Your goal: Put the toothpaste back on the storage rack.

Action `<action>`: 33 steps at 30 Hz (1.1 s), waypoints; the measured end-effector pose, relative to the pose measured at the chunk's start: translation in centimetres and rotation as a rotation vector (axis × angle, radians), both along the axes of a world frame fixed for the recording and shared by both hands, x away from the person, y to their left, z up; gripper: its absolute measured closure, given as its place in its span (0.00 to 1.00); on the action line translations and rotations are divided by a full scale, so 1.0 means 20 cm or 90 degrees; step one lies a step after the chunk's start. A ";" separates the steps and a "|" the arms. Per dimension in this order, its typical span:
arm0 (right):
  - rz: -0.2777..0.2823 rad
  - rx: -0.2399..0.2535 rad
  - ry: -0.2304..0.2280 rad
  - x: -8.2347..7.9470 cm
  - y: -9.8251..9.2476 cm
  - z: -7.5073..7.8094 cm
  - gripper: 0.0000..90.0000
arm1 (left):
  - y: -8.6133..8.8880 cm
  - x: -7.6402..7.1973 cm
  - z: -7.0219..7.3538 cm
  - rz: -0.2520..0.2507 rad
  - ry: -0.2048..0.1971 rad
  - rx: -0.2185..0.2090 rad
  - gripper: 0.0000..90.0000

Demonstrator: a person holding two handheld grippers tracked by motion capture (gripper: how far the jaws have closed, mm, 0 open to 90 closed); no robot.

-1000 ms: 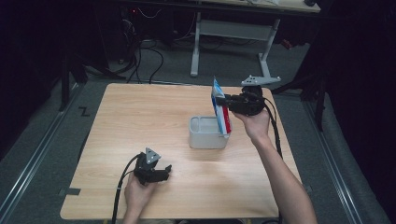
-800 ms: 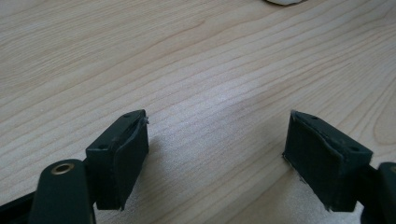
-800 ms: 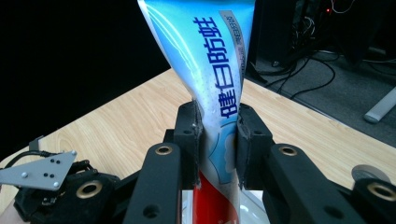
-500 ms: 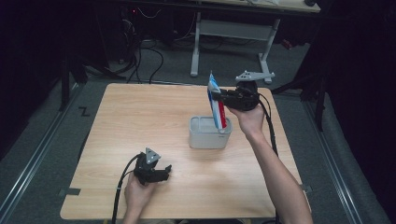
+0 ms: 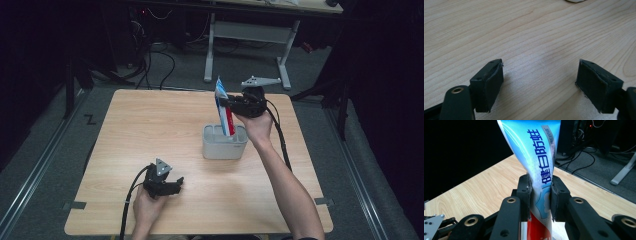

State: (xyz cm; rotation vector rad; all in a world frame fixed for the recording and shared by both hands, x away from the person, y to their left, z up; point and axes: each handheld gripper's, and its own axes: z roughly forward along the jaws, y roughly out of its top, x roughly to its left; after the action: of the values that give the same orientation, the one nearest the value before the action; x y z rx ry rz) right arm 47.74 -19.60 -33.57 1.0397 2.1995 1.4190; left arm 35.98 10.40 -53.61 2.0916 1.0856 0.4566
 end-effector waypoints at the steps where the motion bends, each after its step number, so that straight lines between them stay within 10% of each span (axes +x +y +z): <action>1: -0.001 -0.002 0.003 0.00 0.00 -0.01 0.81 | 0.00 0.00 0.00 0.000 0.000 0.000 0.25; 33: 0.015 -0.079 0.008 -0.01 0.05 -0.16 0.80 | 0.00 0.00 0.00 0.000 -0.001 0.001 0.25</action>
State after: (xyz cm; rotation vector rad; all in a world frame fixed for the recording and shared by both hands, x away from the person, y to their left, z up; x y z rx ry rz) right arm 47.60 -18.57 -36.84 0.9854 2.2839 1.2697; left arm 35.92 10.38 -53.62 2.0910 1.0851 0.4598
